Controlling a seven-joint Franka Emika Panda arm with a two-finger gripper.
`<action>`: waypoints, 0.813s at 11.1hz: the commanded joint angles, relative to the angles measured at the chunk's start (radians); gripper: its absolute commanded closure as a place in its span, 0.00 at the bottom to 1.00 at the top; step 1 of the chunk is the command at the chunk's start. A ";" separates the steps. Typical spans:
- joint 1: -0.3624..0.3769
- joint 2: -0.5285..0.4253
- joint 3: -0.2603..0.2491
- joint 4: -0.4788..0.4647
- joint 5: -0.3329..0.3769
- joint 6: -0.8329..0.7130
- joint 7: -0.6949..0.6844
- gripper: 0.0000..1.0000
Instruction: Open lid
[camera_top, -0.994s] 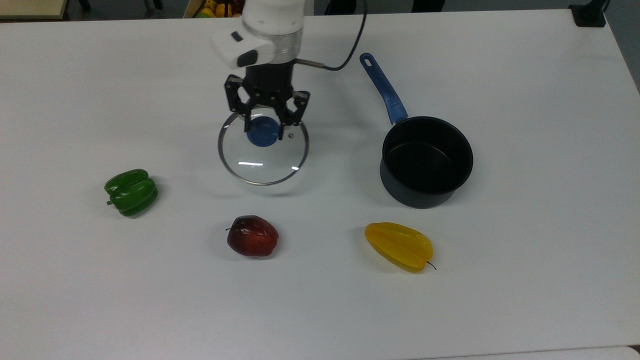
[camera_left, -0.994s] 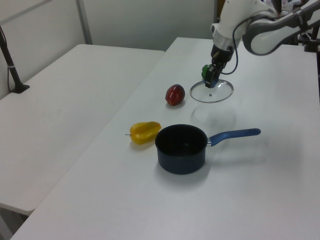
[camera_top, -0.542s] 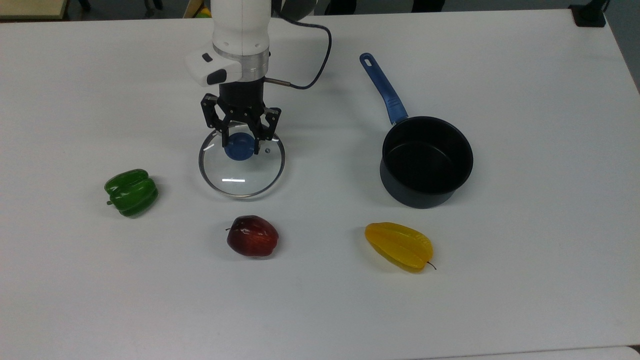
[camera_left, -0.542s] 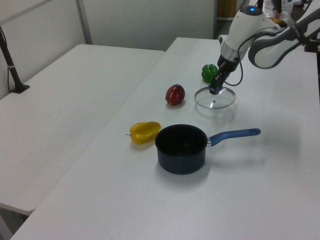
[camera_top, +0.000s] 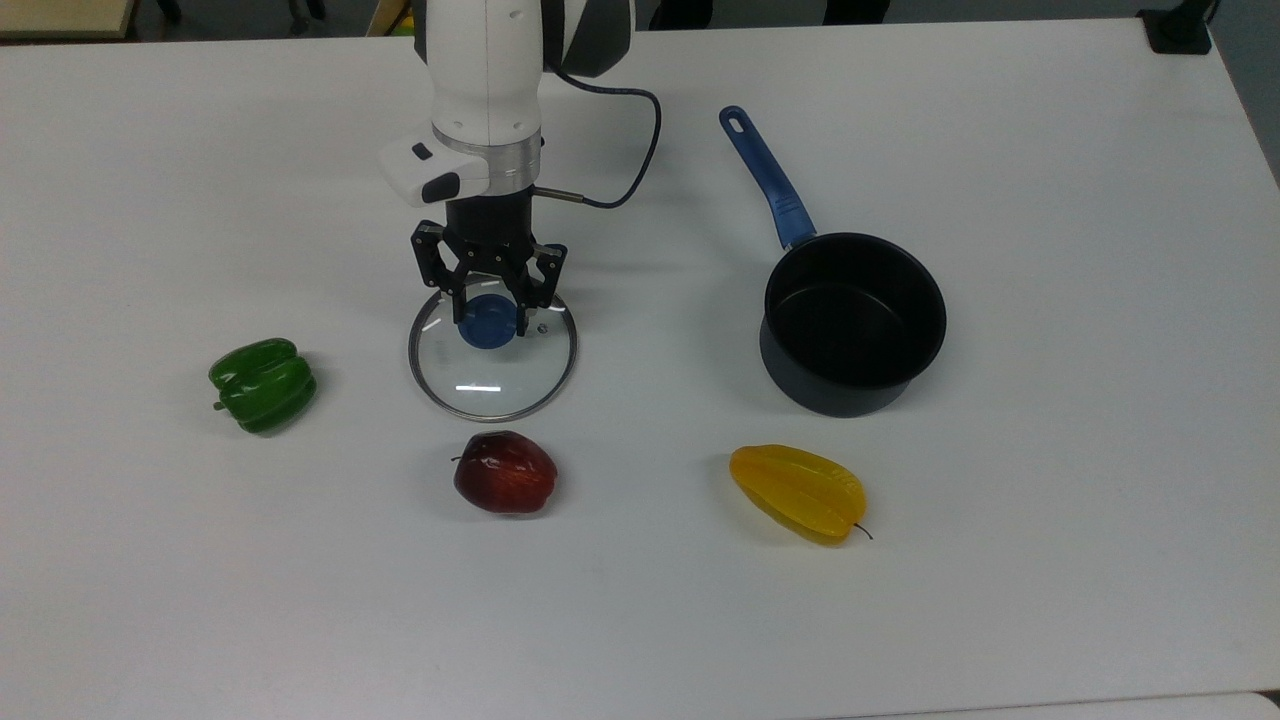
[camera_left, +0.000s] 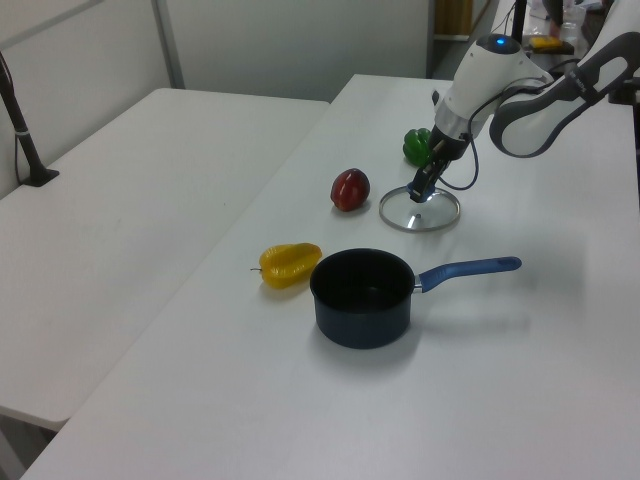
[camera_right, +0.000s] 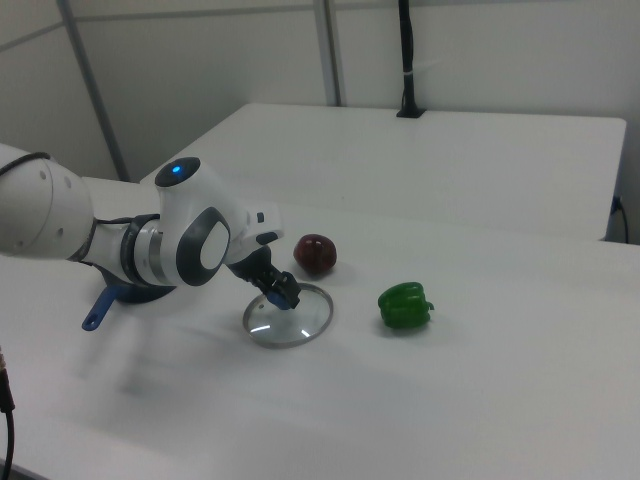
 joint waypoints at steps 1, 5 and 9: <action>-0.006 0.005 0.005 0.025 -0.019 0.005 -0.005 0.00; 0.008 -0.015 0.007 0.177 -0.018 -0.238 -0.004 0.00; 0.067 -0.101 0.010 0.379 0.002 -0.692 -0.017 0.00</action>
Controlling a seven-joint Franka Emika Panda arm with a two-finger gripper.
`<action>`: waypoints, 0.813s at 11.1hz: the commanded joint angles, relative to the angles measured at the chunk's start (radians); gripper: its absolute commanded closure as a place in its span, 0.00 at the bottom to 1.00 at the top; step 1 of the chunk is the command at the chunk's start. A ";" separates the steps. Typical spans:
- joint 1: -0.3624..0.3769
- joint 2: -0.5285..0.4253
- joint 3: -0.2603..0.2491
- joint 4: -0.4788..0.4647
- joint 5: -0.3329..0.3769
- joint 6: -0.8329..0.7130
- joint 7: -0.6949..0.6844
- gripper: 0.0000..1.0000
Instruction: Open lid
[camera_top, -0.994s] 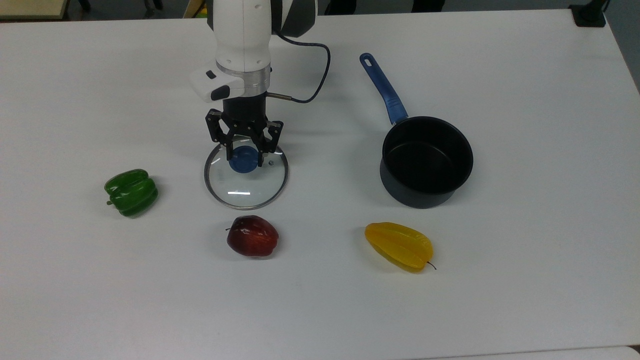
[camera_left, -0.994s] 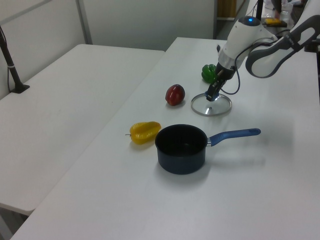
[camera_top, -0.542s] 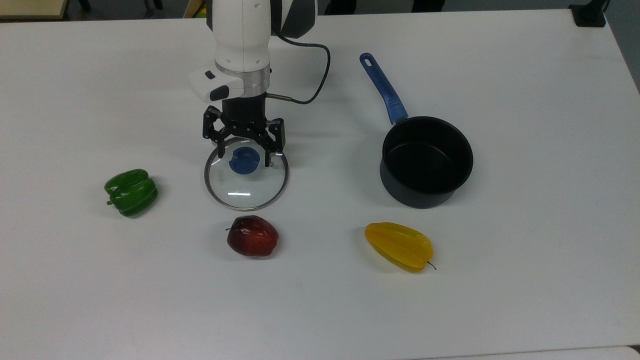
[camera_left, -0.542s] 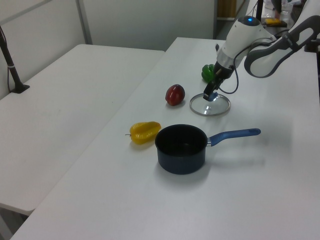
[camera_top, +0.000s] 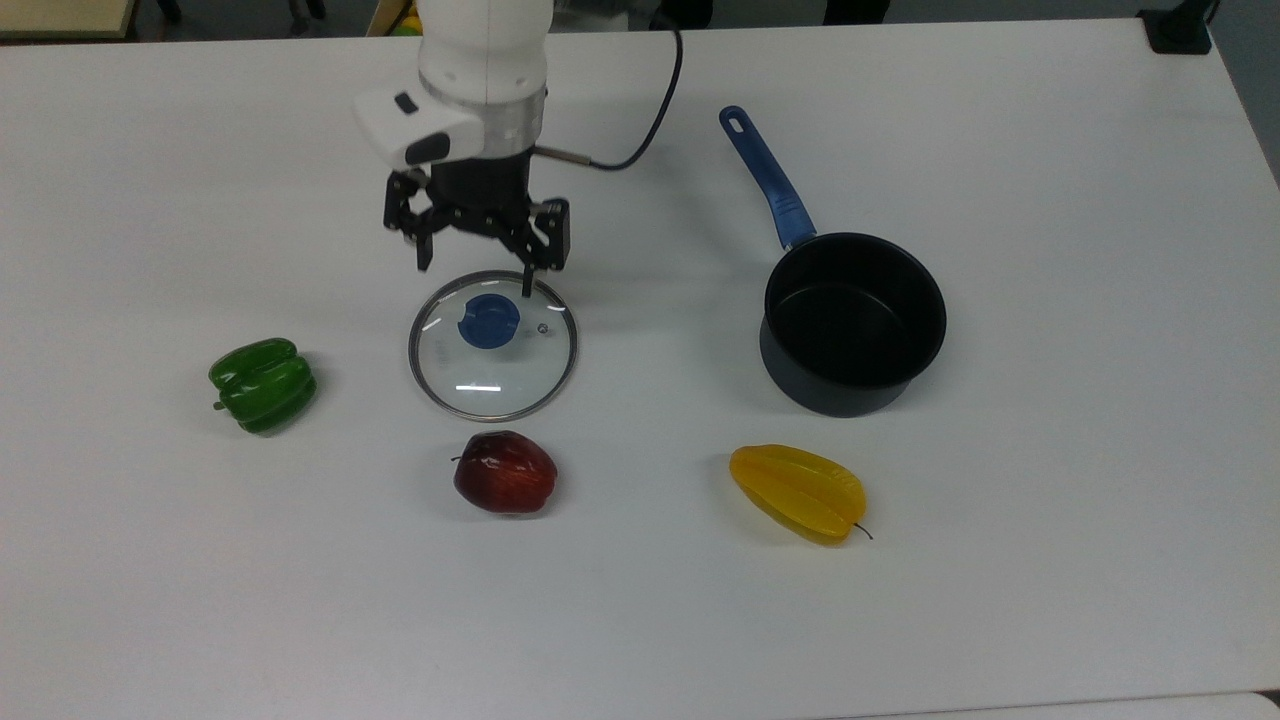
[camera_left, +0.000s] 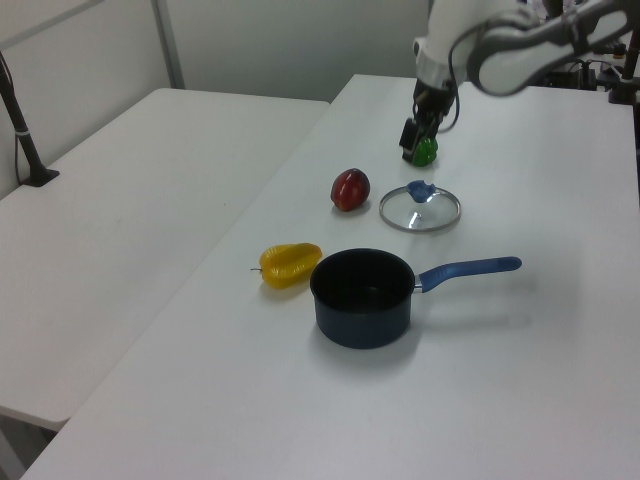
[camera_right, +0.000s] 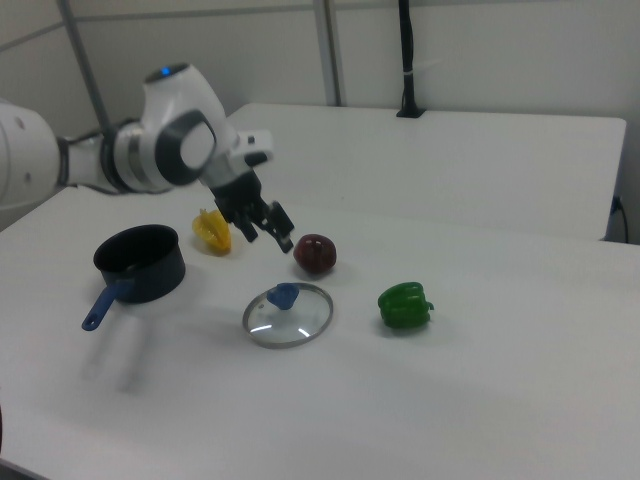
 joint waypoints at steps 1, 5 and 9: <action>0.043 -0.096 0.001 0.085 0.029 -0.266 -0.052 0.00; 0.066 -0.254 -0.041 0.085 0.185 -0.548 -0.270 0.00; 0.047 -0.293 -0.073 0.143 0.199 -0.694 -0.328 0.00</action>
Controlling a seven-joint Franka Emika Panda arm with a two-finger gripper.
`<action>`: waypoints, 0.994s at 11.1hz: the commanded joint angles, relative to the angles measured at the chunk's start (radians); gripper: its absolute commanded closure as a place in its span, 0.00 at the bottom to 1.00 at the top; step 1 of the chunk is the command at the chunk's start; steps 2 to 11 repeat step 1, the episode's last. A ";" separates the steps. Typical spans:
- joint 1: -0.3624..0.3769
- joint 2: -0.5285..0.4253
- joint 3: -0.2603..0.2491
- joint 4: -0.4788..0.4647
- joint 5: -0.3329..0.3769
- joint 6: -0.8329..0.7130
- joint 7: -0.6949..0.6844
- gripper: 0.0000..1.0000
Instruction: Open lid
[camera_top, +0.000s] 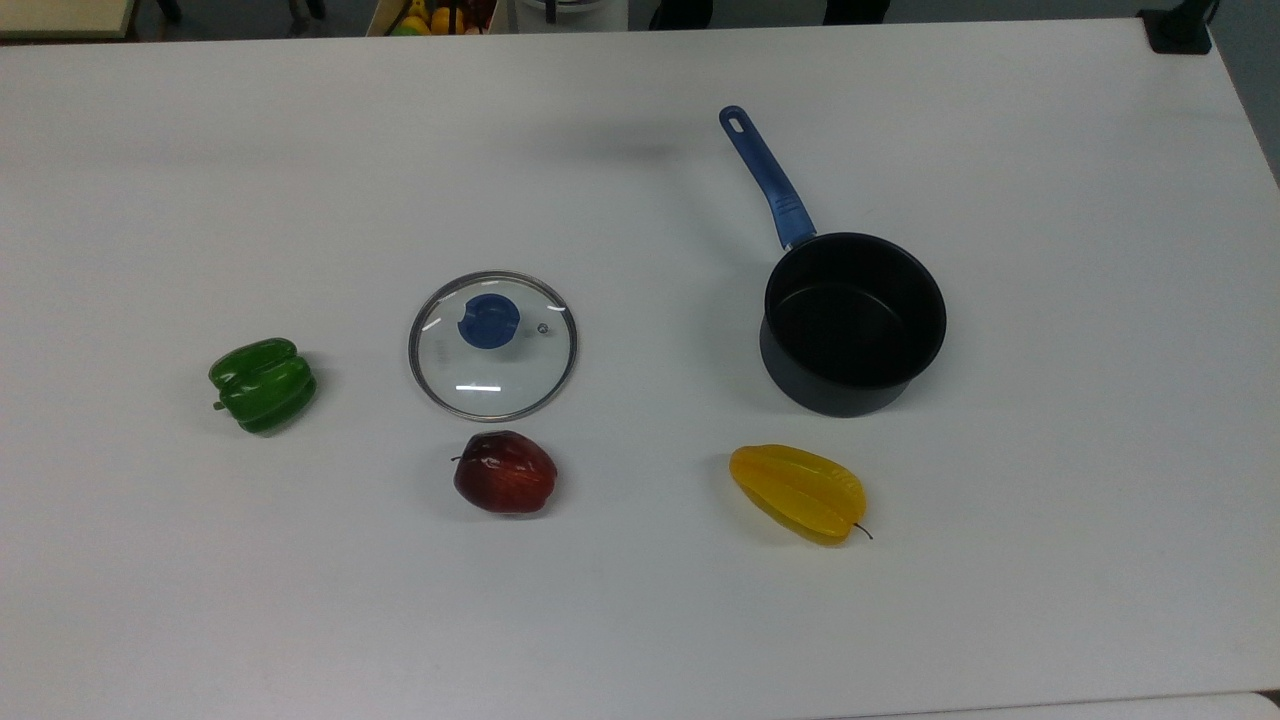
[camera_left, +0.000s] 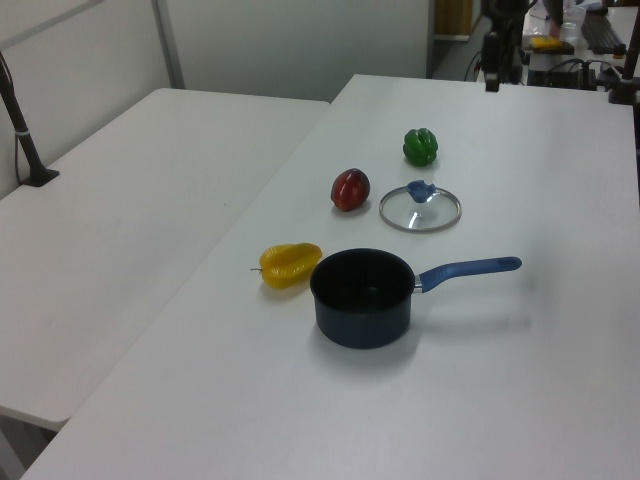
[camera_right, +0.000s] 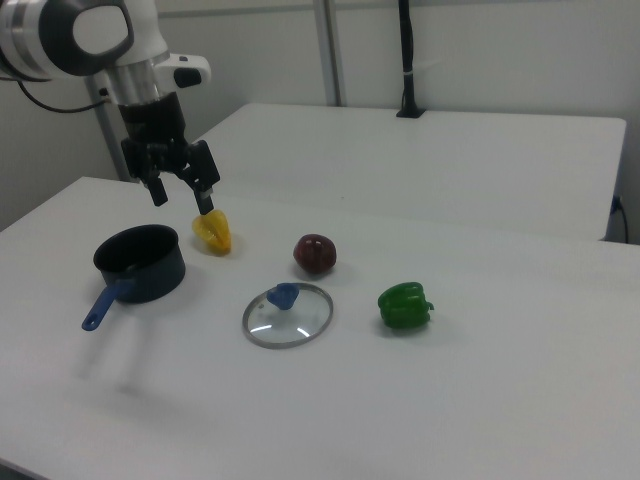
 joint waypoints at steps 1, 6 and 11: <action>-0.002 0.005 -0.022 0.050 0.021 -0.060 -0.071 0.00; -0.002 0.005 -0.022 0.050 0.021 -0.060 -0.071 0.00; -0.002 0.005 -0.022 0.050 0.021 -0.060 -0.071 0.00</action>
